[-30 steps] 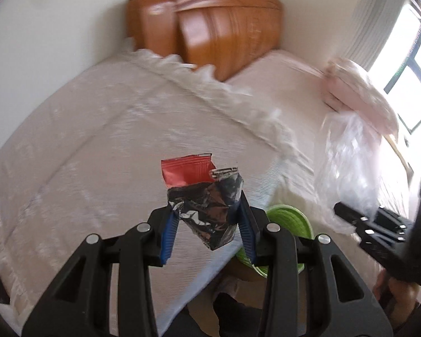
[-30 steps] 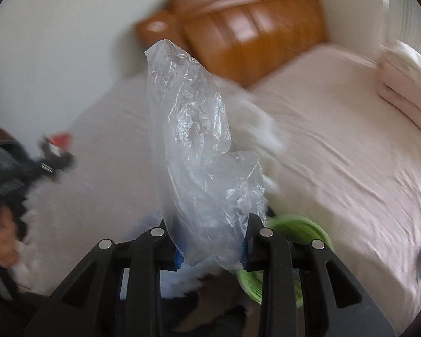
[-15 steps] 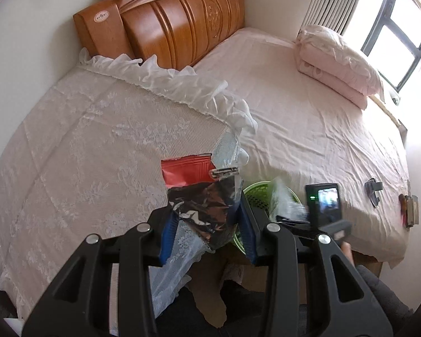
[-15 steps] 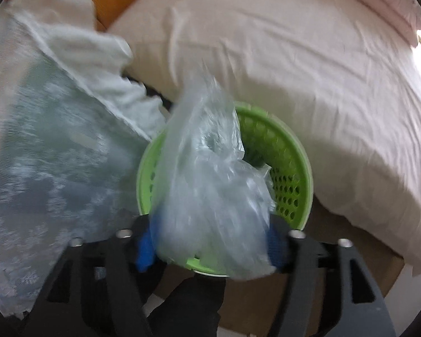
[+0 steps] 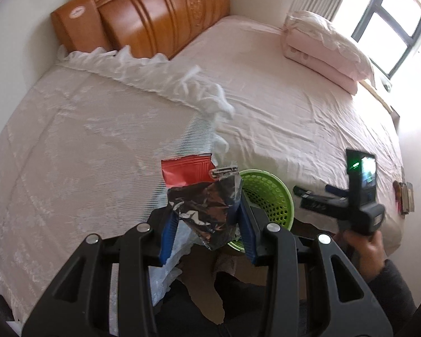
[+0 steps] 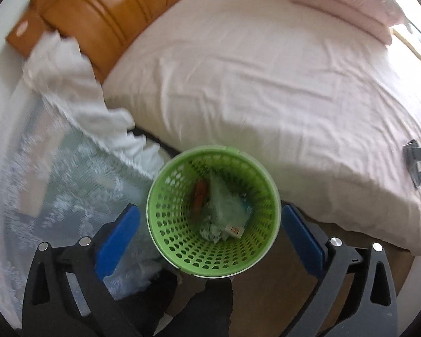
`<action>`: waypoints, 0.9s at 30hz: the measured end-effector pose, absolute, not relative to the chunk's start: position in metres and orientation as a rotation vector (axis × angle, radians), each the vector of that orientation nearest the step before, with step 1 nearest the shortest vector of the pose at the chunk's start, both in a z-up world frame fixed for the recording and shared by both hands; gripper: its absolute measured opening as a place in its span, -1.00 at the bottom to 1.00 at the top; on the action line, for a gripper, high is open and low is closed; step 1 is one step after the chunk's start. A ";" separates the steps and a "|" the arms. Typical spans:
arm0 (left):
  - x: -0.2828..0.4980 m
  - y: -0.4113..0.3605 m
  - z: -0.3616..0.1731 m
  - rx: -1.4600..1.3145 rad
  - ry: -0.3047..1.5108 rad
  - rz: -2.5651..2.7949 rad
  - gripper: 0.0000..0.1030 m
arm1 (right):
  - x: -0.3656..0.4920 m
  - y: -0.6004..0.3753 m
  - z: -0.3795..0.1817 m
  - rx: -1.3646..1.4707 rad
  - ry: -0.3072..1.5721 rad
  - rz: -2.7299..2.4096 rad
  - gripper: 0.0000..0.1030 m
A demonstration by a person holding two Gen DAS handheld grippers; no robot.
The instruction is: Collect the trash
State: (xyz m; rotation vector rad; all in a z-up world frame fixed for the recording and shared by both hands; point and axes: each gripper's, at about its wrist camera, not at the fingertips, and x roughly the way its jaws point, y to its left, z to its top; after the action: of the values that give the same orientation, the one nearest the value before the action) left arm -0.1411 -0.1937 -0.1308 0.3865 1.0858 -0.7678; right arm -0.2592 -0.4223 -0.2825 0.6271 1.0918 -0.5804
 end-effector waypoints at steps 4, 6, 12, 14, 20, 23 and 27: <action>-0.151 -0.214 -0.139 0.424 1.092 -0.812 -0.25 | -0.273 -0.427 -0.255 0.633 1.031 -0.604 0.95; -0.156 -0.229 -0.153 0.460 1.098 -0.841 -0.25 | -0.281 -0.430 -0.238 0.639 0.986 -0.615 0.95; -0.172 -0.290 -0.237 0.578 1.194 -0.908 -0.25 | -0.307 -0.436 -0.193 0.615 0.893 -0.667 0.95; -0.183 -0.312 -0.269 0.629 1.228 -0.932 -0.25 | -0.317 -0.440 -0.183 0.591 0.888 -0.686 0.95; -0.209 -0.353 -0.346 0.726 1.340 -0.954 0.44 | -0.350 -0.446 -0.181 0.595 0.899 -0.739 0.95; -0.218 -0.359 -0.358 0.754 1.367 -0.953 0.60 | -0.363 -0.449 -0.190 0.619 0.911 -0.765 0.95; -0.222 -0.356 -0.345 0.733 1.362 -0.967 0.74 | -0.371 -0.454 -0.204 0.666 0.924 -0.777 0.95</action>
State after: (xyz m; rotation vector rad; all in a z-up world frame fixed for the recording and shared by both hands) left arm -0.2217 -0.3560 -0.3453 0.7328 1.3615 -0.9668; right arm -0.3713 -0.4536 -0.2036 0.6656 0.9238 -0.7770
